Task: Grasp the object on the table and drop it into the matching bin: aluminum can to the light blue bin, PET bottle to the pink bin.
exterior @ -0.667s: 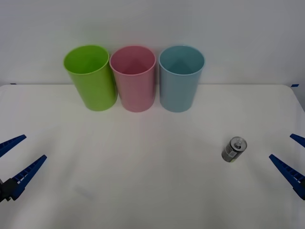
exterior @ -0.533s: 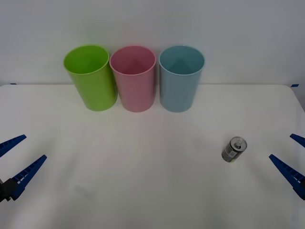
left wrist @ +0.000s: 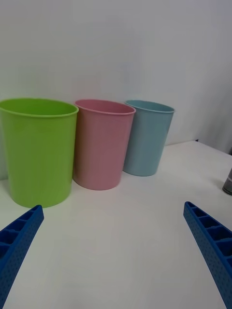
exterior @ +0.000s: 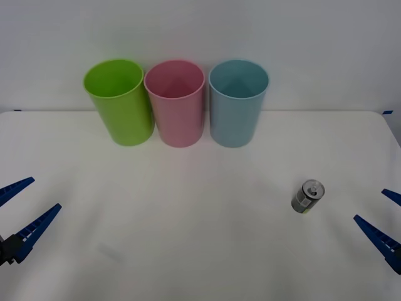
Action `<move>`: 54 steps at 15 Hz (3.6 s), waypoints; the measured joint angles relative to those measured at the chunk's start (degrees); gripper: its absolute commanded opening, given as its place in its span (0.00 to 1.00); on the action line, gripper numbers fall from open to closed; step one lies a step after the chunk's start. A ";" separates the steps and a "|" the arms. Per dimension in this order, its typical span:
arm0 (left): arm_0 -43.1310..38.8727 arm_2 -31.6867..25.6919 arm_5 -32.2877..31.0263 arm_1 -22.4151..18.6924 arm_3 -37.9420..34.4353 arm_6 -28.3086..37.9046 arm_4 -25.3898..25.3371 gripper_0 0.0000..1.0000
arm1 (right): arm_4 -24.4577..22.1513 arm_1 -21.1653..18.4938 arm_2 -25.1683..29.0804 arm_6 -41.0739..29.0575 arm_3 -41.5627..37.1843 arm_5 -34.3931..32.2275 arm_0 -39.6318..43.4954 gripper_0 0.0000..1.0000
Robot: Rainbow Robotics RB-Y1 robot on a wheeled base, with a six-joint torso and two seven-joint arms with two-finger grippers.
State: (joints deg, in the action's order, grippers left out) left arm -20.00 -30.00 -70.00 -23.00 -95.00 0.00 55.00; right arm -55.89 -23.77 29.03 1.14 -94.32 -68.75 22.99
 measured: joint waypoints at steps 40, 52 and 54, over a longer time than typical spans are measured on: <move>0.00 0.00 0.00 0.00 0.00 0.00 0.00 1.00 | -2.35 8.87 -15.80 25.06 22.25 19.15 -15.51 1.00; 0.00 0.00 0.00 0.00 0.00 0.00 0.00 1.00 | -2.35 9.43 -19.19 26.19 22.25 25.07 -18.09 1.00; 0.00 0.00 0.00 0.00 0.00 0.00 0.00 1.00 | -2.37 9.43 -19.19 26.25 22.25 25.07 -18.09 1.00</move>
State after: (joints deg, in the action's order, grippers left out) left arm -20.00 -30.00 -70.00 -23.00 -95.00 0.00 55.00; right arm -58.26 -14.34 9.84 27.40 -72.06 -43.67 4.90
